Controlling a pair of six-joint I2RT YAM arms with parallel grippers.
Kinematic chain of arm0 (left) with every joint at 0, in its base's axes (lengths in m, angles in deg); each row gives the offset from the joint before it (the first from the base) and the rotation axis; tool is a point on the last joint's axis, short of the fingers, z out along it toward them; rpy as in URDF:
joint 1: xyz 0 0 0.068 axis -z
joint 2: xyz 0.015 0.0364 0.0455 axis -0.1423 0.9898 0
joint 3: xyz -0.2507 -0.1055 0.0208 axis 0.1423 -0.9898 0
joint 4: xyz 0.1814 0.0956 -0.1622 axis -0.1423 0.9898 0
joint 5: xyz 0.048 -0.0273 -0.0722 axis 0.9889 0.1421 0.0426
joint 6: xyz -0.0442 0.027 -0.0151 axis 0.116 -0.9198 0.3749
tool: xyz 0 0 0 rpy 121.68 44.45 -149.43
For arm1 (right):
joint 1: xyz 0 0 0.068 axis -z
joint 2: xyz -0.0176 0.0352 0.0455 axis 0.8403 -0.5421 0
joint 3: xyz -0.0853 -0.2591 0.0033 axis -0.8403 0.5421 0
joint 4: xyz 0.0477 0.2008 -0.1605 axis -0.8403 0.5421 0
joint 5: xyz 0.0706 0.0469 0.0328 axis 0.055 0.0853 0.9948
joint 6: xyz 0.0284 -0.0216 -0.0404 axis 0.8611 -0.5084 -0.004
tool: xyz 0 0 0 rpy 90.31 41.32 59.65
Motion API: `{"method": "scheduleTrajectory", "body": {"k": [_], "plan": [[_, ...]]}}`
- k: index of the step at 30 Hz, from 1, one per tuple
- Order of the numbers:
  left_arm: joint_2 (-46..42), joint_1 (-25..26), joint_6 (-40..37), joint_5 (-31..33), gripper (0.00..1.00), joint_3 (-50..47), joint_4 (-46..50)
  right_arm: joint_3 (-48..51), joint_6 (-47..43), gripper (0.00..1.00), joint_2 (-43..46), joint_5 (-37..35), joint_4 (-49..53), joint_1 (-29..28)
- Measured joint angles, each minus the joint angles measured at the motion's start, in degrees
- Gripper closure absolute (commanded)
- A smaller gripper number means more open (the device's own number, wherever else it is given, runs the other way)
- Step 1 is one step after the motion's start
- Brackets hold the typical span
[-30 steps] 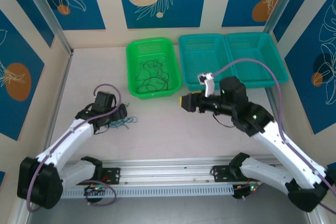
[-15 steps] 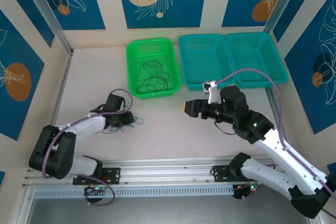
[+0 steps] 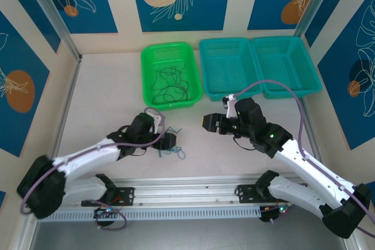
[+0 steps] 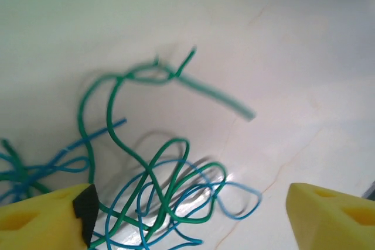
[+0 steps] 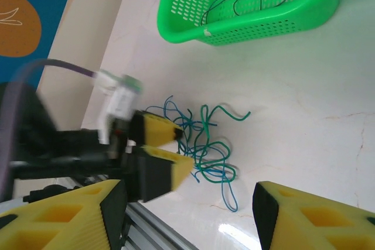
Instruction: Untangle the cables
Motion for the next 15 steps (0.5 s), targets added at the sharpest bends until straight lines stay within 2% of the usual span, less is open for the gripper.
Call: {"method": "scheduleTrajectory", "body": {"k": [4,7,9,12,15], "plan": [[-13.16,-0.22,-0.09,7.72,0.13,1.42,5.01,0.0,-0.31,0.4,-0.13,-0.79,-0.07,-0.46],[-17.86,-2.05,1.62,13.99,0.19,3.45,11.41,-0.72,-1.05,0.4,-2.34,-1.9,-0.09,-2.93],[-18.6,-5.53,3.61,16.35,0.24,3.96,14.99,-2.69,-1.88,0.4,-6.47,-2.95,-0.07,-5.7],[-17.0,-13.64,6.64,14.95,0.35,2.19,17.05,-6.95,-3.56,0.39,-14.25,-3.8,-0.42,-9.88],[-13.03,-20.65,8.44,11.98,0.35,-1.09,16.85,-12.13,-5.75,0.4,-21.31,-4.2,-0.09,-13.29]]}}
